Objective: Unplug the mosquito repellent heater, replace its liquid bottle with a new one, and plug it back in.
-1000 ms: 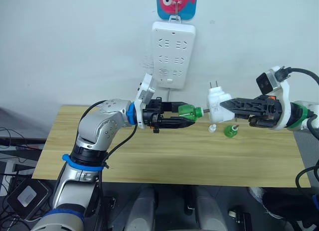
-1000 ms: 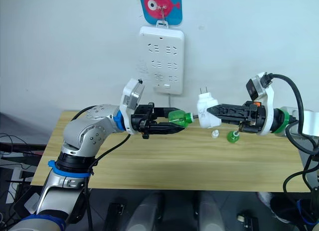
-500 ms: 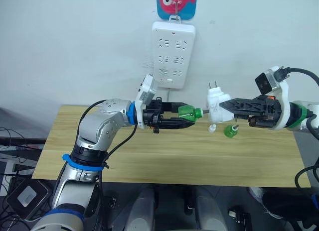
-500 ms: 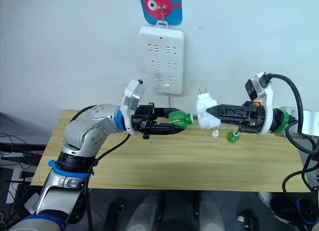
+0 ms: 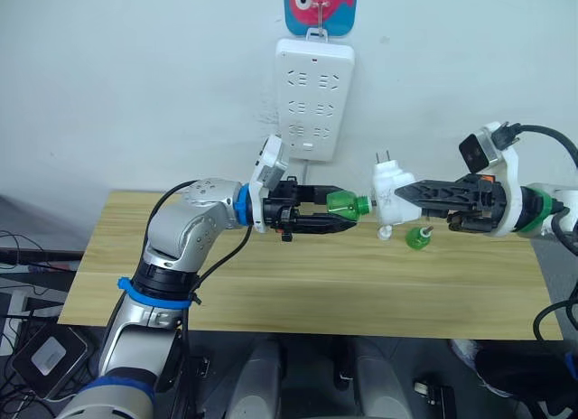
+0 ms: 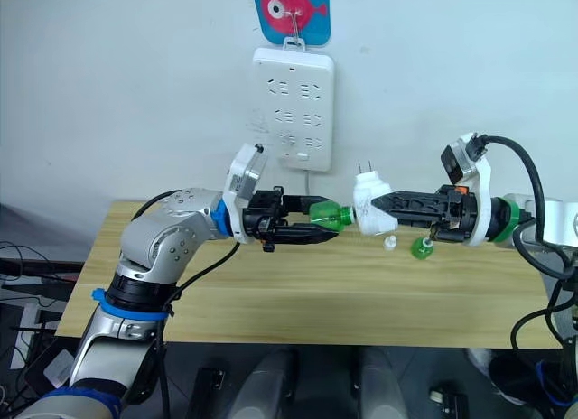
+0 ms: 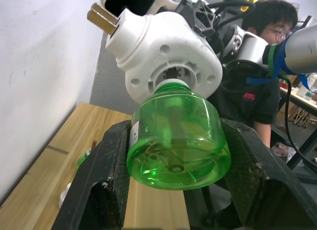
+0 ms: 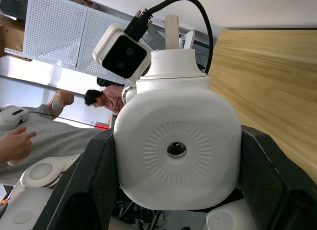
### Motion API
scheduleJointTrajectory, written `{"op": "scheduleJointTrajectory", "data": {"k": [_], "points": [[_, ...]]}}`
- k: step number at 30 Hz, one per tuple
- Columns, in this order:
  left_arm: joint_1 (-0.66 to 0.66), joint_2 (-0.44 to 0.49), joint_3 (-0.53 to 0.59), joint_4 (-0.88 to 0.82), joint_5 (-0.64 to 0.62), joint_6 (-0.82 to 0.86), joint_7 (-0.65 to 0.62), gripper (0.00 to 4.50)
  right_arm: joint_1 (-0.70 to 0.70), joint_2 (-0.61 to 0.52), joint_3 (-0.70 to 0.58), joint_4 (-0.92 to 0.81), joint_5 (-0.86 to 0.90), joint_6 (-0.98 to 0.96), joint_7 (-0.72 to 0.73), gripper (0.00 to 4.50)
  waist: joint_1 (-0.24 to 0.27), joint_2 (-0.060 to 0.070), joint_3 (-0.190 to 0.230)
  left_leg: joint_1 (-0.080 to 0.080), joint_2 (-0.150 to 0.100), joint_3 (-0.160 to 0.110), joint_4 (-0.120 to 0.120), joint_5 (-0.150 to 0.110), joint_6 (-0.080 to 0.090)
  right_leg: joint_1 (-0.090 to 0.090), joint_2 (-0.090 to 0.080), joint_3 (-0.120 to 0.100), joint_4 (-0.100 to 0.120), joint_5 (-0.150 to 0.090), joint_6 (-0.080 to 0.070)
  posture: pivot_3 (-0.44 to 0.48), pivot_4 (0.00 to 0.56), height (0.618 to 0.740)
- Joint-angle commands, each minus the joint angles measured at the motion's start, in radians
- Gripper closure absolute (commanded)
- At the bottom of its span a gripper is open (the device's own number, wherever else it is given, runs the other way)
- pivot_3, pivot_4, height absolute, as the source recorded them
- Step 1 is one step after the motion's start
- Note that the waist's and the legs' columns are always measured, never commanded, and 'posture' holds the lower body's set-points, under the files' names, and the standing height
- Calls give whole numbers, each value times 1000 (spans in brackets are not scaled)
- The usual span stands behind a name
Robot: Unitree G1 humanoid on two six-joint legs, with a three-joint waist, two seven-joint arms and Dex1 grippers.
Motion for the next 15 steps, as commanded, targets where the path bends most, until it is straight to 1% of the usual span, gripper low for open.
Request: {"op": "scheduleJointTrajectory", "data": {"k": [1,7,10,15], "points": [[-16,-11,-4,-38,-10,-8,2,2237,-25,0,-10,-50,26,-9,-1,1530,0,0,0,0,0,0,0,0,0,0,0,0,0,0,0,55,326,740],[-21,-24,-16,-36,-5,-13,-1,2237,-31,14,-1,-95,26,-34,-35,1530,0,0,0,0,0,0,0,0,0,0,0,0,0,0,0,48,326,740],[-11,-35,-26,-41,1,-17,-2,2237,-27,37,6,-130,26,-64,-82,1530,-1,0,0,0,0,0,0,0,0,0,0,0,0,0,0,48,326,740],[3,-47,-28,-46,7,-18,-2,2237,-37,57,0,-168,26,-65,-71,1530,-1,0,0,0,0,0,0,0,0,0,0,0,0,0,0,34,329,740]]}}
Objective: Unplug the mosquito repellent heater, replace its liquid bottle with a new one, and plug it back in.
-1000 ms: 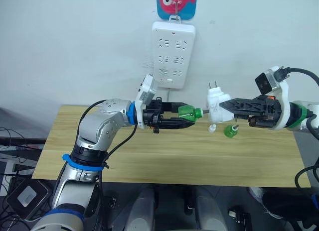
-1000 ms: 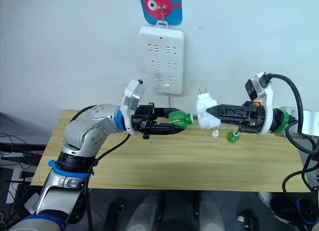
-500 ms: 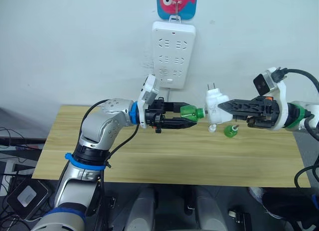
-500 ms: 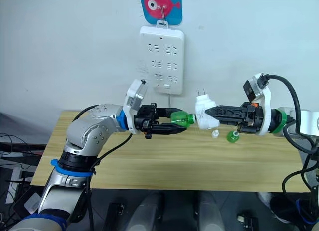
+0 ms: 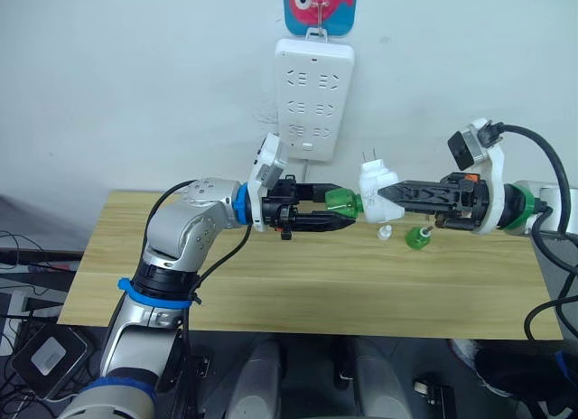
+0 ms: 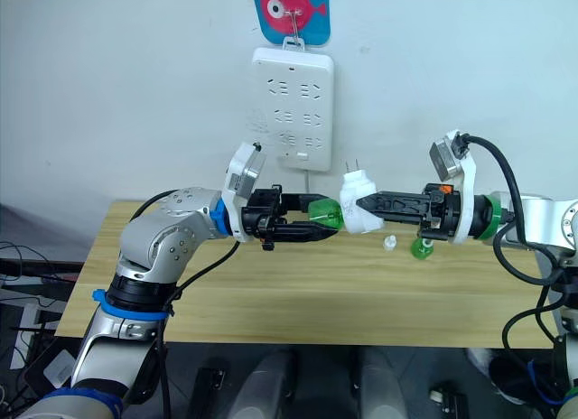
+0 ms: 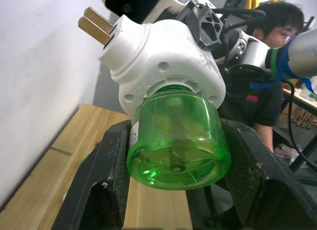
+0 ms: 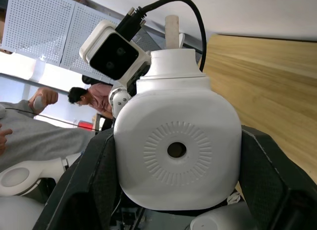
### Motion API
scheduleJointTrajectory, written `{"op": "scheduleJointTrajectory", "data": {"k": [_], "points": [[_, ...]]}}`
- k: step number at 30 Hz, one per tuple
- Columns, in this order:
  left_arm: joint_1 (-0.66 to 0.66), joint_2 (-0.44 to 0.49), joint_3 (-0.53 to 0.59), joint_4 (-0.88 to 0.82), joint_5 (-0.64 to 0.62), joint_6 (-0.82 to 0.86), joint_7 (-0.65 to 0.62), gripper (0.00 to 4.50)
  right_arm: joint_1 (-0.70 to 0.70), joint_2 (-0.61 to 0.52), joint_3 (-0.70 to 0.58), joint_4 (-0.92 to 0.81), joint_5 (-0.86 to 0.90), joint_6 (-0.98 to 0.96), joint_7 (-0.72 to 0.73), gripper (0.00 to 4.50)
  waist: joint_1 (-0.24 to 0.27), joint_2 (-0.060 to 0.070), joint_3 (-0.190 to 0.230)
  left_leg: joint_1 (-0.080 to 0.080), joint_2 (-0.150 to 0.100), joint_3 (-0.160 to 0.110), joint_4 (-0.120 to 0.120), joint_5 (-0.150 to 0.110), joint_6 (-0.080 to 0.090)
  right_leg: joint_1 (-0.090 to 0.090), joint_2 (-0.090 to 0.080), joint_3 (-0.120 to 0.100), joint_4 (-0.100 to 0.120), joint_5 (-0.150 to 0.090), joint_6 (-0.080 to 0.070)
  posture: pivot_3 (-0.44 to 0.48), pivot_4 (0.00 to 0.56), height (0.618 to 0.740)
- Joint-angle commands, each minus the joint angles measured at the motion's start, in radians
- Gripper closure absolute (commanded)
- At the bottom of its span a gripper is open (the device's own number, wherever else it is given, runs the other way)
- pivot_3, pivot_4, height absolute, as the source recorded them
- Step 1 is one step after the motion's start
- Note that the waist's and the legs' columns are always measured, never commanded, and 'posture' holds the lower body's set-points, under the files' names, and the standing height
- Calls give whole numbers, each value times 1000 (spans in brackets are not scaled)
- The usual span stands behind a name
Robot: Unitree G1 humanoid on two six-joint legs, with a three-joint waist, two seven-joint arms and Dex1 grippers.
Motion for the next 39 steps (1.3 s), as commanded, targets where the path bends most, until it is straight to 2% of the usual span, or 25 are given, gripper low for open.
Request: {"op": "scheduleJointTrajectory", "data": {"k": [1,10,13,14,16,17,31,35,39], "points": [[-4,-36,-36,-46,-9,-18,-1,2237,-24,22,-9,-102,32,-3,28,1530,0,0,0,0,0,0,0,0,0,0,0,0,0,0,0,33,328,740],[6,-43,-30,-60,-15,-9,-2,2237,31,31,-10,-173,32,-14,77,1530,-1,0,0,0,0,0,0,0,0,0,0,0,0,0,0,37,321,740],[7,-41,-28,-49,-3,-20,0,2237,37,32,-8,-171,32,-29,38,1530,-1,0,0,0,0,0,0,0,0,0,0,0,0,0,0,42,320,740],[6,-42,-26,-46,1,-25,3,2237,39,35,-7,-173,32,-37,22,811,-1,0,0,0,0,0,0,0,0,0,0,0,0,0,0,44,319,740],[-1,-46,-24,-47,1,-27,10,2237,44,38,-5,-181,32,-47,9,160,0,0,0,0,0,-1,0,0,0,0,0,0,0,0,0,48,318,740],[-6,-51,-22,-47,-4,-24,16,2237,48,37,-2,-187,32,-52,0,69,0,0,0,0,0,-1,0,0,0,0,0,-1,0,0,0,50,317,740],[-19,-56,-18,-46,-16,-28,41,2237,102,-21,65,-246,32,-44,38,69,0,0,0,0,0,0,0,0,0,0,0,0,0,0,0,58,312,740],[-26,-45,-9,-29,-9,-37,41,2237,141,-77,65,-266,32,-17,83,69,1,0,0,0,0,-1,0,0,0,0,0,-1,0,0,0,60,314,740],[-20,-43,-7,-30,-8,-41,48,2237,233,-150,5,-261,-55,22,190,69,2,0,0,0,0,-2,0,0,0,1,0,-2,0,0,0,66,313,740]]}}
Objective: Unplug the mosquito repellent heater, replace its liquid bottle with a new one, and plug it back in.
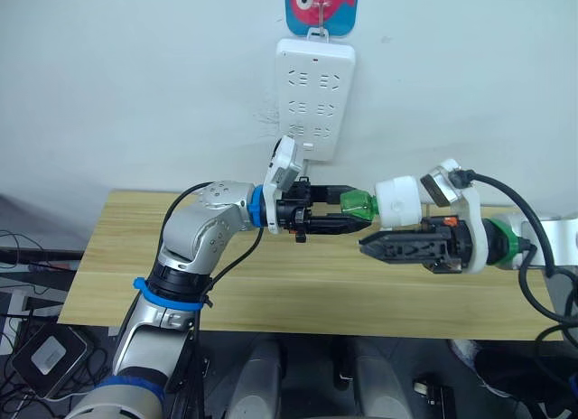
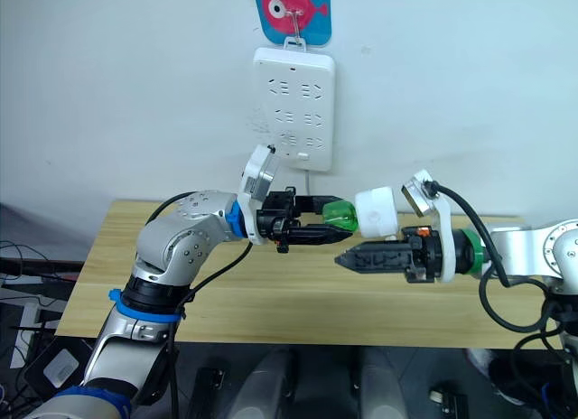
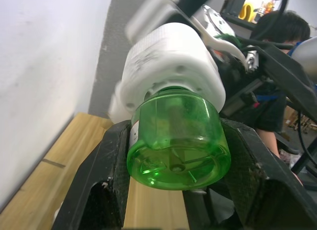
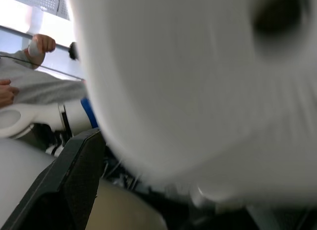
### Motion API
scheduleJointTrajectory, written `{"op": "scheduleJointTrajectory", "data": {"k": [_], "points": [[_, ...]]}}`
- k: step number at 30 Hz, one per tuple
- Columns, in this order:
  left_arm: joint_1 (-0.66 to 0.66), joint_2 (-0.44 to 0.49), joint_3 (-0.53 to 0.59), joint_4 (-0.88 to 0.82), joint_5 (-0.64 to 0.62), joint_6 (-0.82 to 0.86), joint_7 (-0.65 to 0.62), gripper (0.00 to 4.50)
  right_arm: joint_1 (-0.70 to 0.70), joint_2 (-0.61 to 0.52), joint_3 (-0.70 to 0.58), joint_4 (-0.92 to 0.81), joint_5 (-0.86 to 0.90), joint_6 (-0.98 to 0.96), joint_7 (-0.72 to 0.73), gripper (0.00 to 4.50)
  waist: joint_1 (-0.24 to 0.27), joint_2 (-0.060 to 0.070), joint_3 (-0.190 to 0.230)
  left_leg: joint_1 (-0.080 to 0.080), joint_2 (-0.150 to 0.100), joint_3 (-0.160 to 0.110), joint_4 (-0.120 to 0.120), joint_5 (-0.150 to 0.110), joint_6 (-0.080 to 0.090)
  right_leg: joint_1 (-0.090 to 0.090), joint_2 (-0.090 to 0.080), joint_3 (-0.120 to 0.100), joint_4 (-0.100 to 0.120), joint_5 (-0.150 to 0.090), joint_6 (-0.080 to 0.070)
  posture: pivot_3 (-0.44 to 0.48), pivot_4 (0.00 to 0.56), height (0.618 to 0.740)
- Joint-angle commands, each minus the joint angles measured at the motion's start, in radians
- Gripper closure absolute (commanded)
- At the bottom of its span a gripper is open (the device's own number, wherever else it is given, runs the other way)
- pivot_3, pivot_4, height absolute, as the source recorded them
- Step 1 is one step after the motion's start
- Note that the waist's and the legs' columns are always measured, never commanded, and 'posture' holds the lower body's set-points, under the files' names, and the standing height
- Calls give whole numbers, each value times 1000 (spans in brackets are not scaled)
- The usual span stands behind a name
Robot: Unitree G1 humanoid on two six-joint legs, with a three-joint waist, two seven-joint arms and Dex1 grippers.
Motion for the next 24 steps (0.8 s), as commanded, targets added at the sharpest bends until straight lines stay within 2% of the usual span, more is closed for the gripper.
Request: {"op": "scheduleJointTrajectory", "data": {"k": [1,3,6,11,16,17,21,24], "points": [[-4,1,18,-32,-9,-20,4,2237,62,-62,-88,-16,-90,33,117,69,2,0,0,0,0,0,0,0,0,0,0,0,0,0,0,65,314,740],[1,8,21,-35,-11,-18,2,2237,95,-86,-116,5,-202,14,173,69,2,0,0,0,0,0,0,0,0,0,0,0,0,0,0,64,315,740],[16,38,24,-48,-20,-2,-14,2237,92,-71,-136,99,-387,-70,209,608,-2,0,0,1,0,1,0,0,0,1,0,1,0,0,0,61,311,740],[56,96,22,-97,-50,43,-44,2237,15,20,-129,226,-609,-185,269,2411,-12,0,0,3,2,5,0,0,0,0,1,2,1,0,0,58,306,740],[62,112,23,-126,-76,77,-38,2237,-64,210,-116,191,-593,-141,239,4259,-17,0,0,2,2,3,0,0,0,-1,1,2,1,0,0,61,304,740],[60,111,24,-124,-75,78,-34,2237,-68,238,-119,180,-584,-126,229,4463,-16,0,0,2,2,2,0,0,0,0,1,1,1,0,0,63,305,740],[47,104,33,-99,-58,66,-7,2237,-47,289,-124,50,-426,-24,194,4463,-10,0,0,1,0,-1,0,0,0,-1,1,1,1,0,0,74,309,740],[47,105,39,-85,-49,57,5,2237,-18,262,-126,-18,-251,2,139,4463,0,0,0,0,0,-2,0,0,0,0,0,1,0,0,0,76,312,740]]}}
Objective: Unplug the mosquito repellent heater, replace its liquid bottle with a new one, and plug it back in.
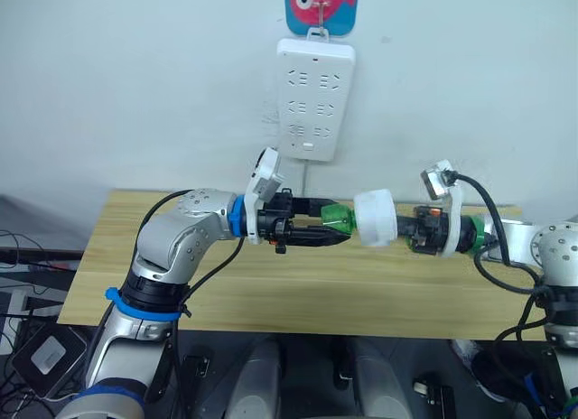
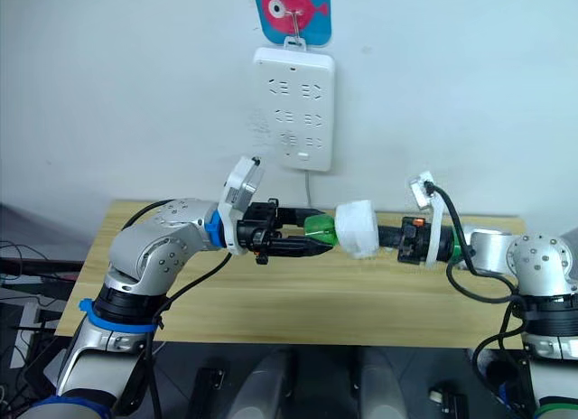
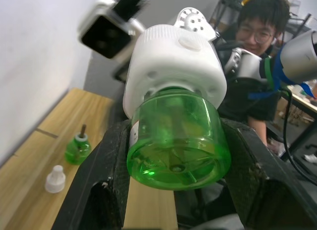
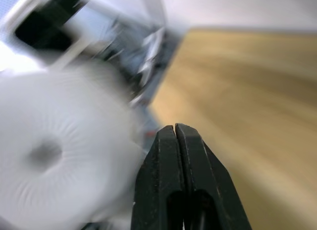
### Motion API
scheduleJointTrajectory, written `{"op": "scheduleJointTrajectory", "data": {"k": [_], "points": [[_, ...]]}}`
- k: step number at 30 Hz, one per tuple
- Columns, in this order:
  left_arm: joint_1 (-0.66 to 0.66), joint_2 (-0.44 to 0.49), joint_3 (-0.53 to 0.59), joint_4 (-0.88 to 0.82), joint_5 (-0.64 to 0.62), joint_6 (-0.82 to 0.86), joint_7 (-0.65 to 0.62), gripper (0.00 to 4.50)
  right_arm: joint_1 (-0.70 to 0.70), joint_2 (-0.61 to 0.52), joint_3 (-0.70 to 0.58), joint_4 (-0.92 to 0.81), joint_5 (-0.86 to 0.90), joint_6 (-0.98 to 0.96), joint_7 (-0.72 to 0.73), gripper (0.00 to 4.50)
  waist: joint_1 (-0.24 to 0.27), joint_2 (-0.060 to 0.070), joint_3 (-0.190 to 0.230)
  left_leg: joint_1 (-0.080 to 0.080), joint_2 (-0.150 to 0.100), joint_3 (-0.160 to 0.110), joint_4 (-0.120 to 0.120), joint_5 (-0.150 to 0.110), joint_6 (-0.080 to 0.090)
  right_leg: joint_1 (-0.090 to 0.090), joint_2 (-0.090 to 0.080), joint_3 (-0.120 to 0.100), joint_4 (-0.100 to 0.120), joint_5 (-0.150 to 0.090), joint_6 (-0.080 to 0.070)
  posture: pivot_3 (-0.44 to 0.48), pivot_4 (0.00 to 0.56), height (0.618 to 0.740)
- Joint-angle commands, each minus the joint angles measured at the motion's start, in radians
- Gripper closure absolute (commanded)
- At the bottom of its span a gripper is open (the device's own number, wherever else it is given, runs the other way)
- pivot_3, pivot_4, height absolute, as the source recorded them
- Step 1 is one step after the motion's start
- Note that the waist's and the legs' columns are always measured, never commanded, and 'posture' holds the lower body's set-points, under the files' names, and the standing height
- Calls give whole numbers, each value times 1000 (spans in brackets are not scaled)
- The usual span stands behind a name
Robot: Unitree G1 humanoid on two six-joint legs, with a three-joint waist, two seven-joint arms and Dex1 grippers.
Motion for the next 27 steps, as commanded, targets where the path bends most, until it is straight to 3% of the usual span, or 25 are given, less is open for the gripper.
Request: {"op": "scheduleJointTrajectory", "data": {"k": [1,6,12,16,20,27], "points": [[-9,3,6,-5,12,-17,10,2237,17,-37,-18,-108,245,17,-57,4463,3,0,0,0,0,0,0,0,0,0,0,0,0,0,0,76,312,740],[16,15,-22,-10,45,-49,-17,2237,-39,-81,35,-113,443,-59,-190,4463,-2,0,0,1,0,1,0,0,0,1,0,0,0,0,0,69,312,740],[23,16,-49,-13,64,-75,-43,2237,-207,-39,57,14,473,-114,-266,4463,-15,0,0,1,1,3,0,0,0,0,0,1,0,0,0,56,308,740],[23,18,-51,-14,61,-73,-55,2237,-269,-17,85,96,231,-137,-294,4463,-19,0,0,1,0,2,0,0,0,0,0,0,1,0,0,52,305,740],[28,18,-48,-22,57,-66,-53,2237,-228,-65,155,106,-119,-191,-116,4463,-16,0,0,0,0,1,0,0,0,0,0,0,1,0,0,69,304,740],[44,35,-31,-34,42,-54,-47,2237,-174,-65,110,101,-257,-171,34,4463,-16,0,0,0,0,2,0,0,0,0,0,0,1,0,0,70,302,740]]}}
